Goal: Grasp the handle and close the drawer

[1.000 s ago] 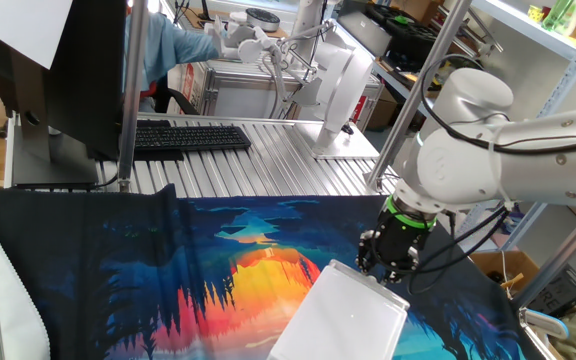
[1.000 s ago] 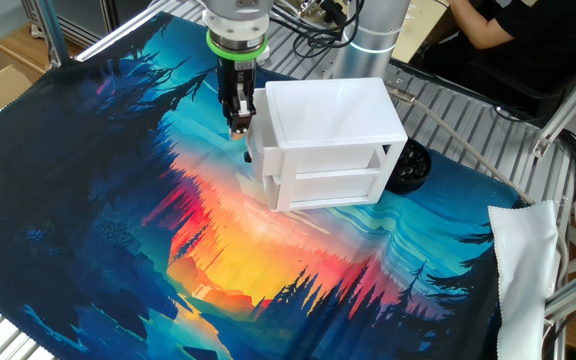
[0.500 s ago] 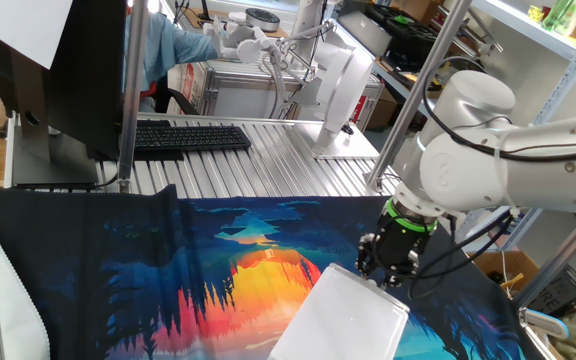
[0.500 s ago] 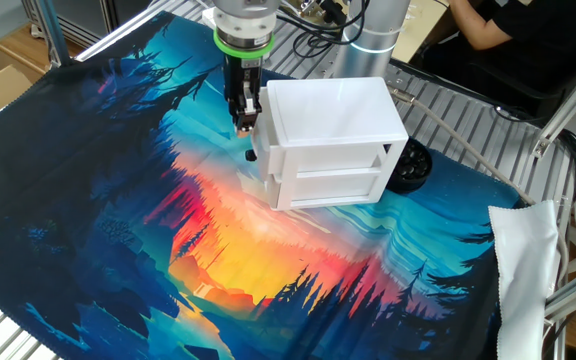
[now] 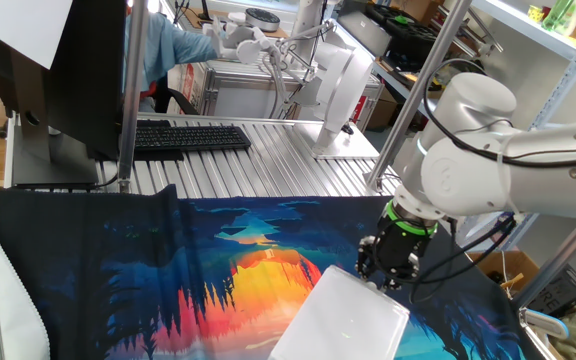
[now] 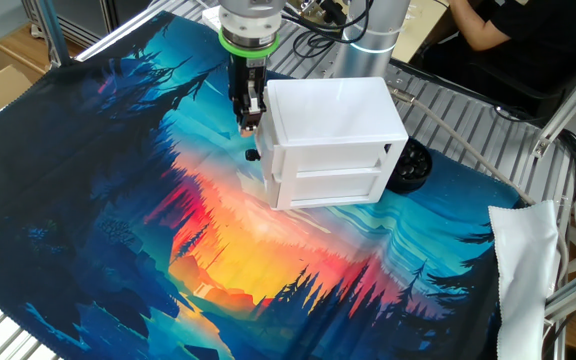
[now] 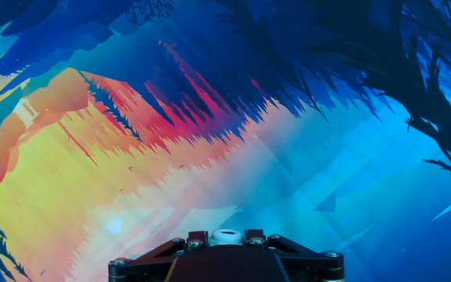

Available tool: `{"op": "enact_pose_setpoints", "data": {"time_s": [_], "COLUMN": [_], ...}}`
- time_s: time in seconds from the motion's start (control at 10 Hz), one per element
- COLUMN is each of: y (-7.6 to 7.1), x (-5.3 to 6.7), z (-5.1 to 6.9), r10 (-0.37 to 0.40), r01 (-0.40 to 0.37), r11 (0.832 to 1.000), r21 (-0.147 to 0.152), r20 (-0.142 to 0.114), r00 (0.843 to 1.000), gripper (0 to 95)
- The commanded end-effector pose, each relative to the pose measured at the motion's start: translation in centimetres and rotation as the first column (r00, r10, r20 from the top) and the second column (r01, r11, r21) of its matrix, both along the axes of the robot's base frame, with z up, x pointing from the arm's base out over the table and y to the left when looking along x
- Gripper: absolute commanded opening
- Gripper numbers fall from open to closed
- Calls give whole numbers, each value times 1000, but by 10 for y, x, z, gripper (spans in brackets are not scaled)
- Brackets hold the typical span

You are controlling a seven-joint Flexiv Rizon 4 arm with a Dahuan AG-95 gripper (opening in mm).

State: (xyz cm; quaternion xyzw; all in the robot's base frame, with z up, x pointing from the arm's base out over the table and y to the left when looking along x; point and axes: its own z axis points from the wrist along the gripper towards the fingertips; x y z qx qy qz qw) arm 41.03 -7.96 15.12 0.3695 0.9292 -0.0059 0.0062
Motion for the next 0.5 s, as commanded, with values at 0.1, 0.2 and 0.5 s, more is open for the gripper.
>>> {"op": "enact_pose_setpoints", "data": {"time_s": [0.1,0.2,0.5], "y": [1,2,5], "x": [-1,-3,-8], "z": [0,-1,-1], "r10": [-6,-6,-14], "r01": [6,6,14], "r11": [1000,1000,1000], "r21": [2,1,1], "r20": [-4,-5,-7], "r00": [1000,1000,1000], "gripper": [0,0,0]}}
